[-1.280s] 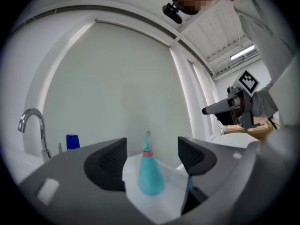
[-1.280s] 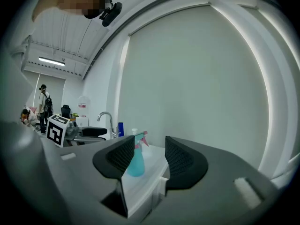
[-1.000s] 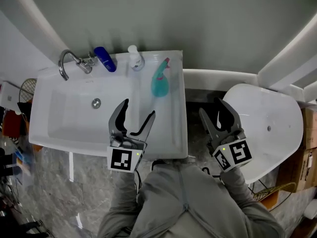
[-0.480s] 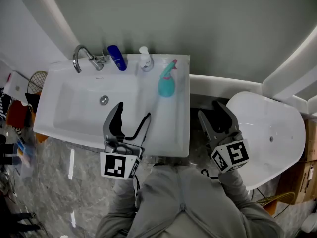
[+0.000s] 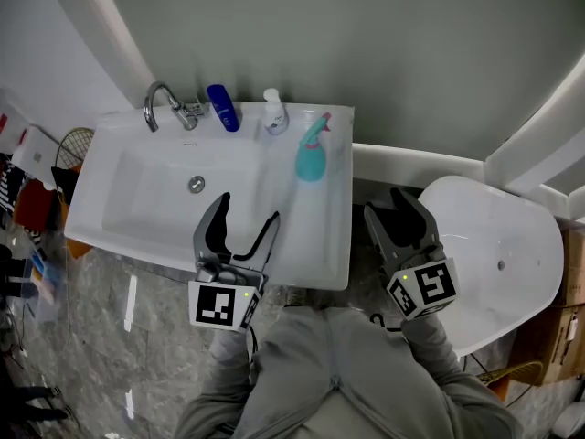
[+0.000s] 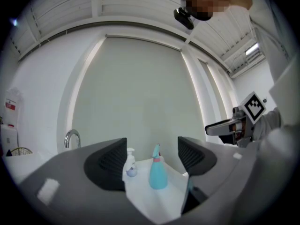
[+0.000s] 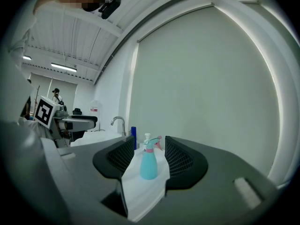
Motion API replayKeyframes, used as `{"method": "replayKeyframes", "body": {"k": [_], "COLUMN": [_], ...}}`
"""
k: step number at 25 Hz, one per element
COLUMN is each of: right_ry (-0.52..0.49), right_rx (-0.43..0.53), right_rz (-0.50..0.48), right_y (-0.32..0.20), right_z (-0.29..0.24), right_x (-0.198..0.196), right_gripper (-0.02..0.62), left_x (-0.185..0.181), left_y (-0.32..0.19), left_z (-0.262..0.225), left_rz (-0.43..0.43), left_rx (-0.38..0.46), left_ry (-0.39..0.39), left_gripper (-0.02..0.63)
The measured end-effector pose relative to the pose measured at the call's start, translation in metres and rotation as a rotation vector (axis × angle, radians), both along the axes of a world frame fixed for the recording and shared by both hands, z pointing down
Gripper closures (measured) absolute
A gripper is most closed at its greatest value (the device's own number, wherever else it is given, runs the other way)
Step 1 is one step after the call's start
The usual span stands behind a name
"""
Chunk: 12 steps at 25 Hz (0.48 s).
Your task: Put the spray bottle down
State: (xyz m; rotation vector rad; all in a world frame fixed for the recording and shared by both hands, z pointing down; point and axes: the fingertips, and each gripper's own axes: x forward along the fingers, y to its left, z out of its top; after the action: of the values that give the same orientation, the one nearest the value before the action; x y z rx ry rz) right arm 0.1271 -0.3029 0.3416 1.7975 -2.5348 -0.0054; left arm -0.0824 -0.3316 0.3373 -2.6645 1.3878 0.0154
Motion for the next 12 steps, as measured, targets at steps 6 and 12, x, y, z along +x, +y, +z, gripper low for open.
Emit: {"method": "replayKeyframes", "body": {"k": [6, 12], "right_ry": [0.000, 0.001], "right_rx": [0.004, 0.008], "right_rz": [0.001, 0.005], "right_y": [0.0015, 0.0044], "right_z": [-0.0009, -0.0036], "right_x": [0.0002, -0.0006], "right_gripper": [0.394, 0.394], "left_x": [-0.0005, -0.0027], "left_y": [0.0012, 0.0037], "left_z": [0.0007, 0.0004], "left_rz": [-0.003, -0.006], "left_rx": [0.000, -0.002], "left_ry": [-0.002, -0.001], "left_gripper": [0.218, 0.218]}}
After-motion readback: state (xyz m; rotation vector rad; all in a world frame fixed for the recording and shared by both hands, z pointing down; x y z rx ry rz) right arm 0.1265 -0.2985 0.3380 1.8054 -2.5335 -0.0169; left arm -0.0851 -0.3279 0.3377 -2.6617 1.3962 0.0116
